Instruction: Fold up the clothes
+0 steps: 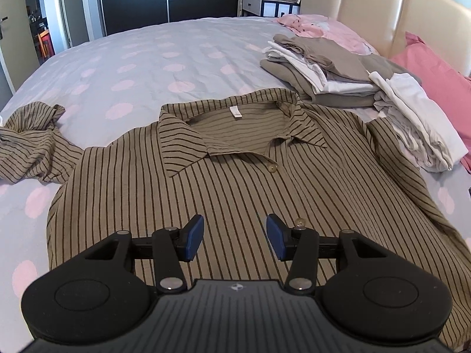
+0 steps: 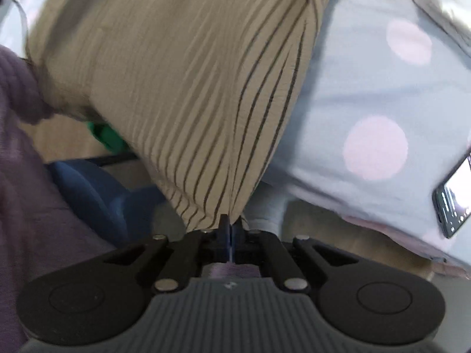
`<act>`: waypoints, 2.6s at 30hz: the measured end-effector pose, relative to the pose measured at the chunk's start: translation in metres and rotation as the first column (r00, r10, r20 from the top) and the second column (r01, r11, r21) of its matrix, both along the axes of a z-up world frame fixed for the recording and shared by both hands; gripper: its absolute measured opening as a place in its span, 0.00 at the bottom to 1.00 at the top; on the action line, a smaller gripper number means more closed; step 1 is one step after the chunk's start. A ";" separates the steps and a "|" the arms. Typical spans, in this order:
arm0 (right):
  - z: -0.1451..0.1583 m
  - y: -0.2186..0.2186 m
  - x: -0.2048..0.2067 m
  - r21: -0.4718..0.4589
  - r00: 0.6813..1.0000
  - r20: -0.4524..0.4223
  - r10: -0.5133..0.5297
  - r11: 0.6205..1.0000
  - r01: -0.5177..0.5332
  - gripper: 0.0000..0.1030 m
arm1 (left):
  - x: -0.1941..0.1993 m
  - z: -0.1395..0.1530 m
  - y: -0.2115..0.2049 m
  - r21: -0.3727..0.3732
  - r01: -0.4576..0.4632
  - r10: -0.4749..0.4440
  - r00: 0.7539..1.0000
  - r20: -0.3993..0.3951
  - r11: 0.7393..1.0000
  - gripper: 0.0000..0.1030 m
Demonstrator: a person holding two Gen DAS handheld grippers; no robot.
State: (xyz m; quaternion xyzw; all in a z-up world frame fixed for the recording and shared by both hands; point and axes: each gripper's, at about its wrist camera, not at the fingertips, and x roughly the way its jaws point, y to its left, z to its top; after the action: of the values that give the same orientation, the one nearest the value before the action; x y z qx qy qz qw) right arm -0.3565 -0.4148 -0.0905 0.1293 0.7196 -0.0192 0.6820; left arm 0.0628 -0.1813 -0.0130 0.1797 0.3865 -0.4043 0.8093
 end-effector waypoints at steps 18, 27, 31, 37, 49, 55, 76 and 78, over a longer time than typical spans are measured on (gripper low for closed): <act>0.046 -0.027 0.055 -0.182 0.947 0.319 -0.028 0.979 0.090 0.39 | -0.003 -0.011 0.086 0.096 -0.031 0.032 0.999 -0.010 0.995 0.44; 0.040 0.025 0.144 -0.132 0.912 0.380 0.156 0.985 -0.113 0.39 | -0.023 -0.041 0.183 0.195 -0.114 0.138 0.984 -0.113 0.974 0.43; 0.041 0.049 0.172 -0.142 0.886 0.392 0.248 0.968 -0.208 0.40 | -0.035 -0.053 0.224 0.241 -0.121 0.167 0.969 -0.180 0.963 0.43; 0.042 0.079 0.188 -0.139 0.862 0.407 0.304 0.953 -0.270 0.40 | -0.048 -0.079 0.231 0.311 -0.085 0.164 0.958 -0.237 0.947 0.43; 0.031 0.077 0.193 -0.167 0.882 0.373 0.287 0.956 -0.241 0.40 | -0.052 -0.079 0.224 0.414 -0.018 0.142 0.952 -0.271 0.910 0.00; 0.026 0.083 0.201 -0.170 0.878 0.368 0.305 0.951 -0.259 0.44 | -0.062 -0.086 0.249 0.513 0.006 0.191 0.924 -0.331 0.858 0.00; 0.044 0.041 0.196 -0.212 0.897 0.406 0.176 0.973 -0.095 0.46 | 0.001 -0.027 0.226 0.338 -0.188 0.287 0.918 -0.274 0.922 0.26; 0.053 0.024 0.196 -0.220 0.893 0.430 0.132 0.975 -0.038 0.46 | 0.012 -0.012 0.210 0.292 -0.197 0.273 0.930 -0.245 0.936 0.26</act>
State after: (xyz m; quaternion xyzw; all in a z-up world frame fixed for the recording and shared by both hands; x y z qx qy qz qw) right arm -0.1604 -0.3905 -0.0372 0.0273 0.5450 -0.0340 0.8373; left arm 0.0749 0.0283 -0.0246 0.1779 0.5666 -0.2702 0.7578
